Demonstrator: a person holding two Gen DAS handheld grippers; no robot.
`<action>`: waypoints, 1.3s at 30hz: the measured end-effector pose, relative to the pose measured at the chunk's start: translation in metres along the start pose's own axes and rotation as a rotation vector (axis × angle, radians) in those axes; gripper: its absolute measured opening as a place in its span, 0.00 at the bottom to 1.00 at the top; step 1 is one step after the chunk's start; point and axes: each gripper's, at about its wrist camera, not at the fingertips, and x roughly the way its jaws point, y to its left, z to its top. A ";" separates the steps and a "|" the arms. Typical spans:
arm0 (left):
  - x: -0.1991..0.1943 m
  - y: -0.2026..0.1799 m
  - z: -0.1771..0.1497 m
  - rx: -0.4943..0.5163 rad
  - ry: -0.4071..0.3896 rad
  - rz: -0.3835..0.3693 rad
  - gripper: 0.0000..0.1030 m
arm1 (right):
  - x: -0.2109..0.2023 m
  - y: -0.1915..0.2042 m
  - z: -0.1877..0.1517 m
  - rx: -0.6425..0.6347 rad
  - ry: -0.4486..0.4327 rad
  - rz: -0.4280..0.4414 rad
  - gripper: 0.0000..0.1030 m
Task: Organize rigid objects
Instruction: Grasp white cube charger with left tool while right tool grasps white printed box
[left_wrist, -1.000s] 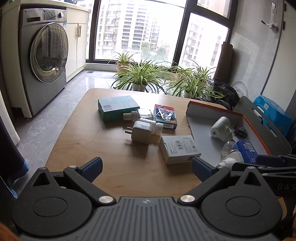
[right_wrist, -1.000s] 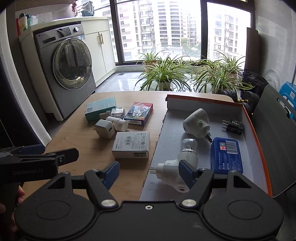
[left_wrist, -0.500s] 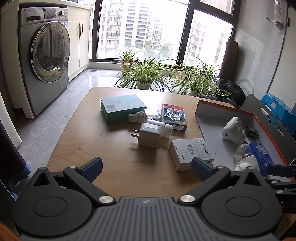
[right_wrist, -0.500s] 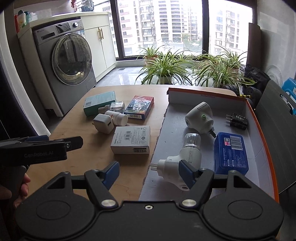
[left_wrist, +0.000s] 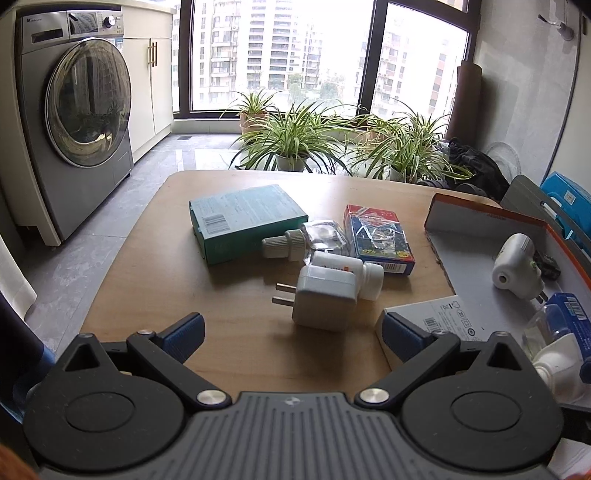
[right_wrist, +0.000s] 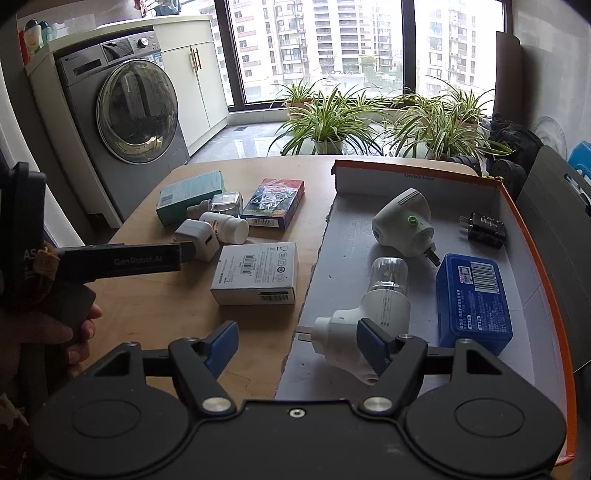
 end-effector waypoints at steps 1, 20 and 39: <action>0.004 0.000 0.001 0.009 -0.006 -0.007 1.00 | 0.002 0.000 0.000 0.001 0.000 0.001 0.82; 0.025 0.013 -0.002 0.069 -0.006 -0.086 0.57 | 0.061 0.032 0.030 0.011 0.037 0.051 0.87; -0.016 0.045 -0.016 -0.035 -0.027 -0.038 0.57 | 0.110 0.042 0.039 -0.049 0.081 0.004 0.90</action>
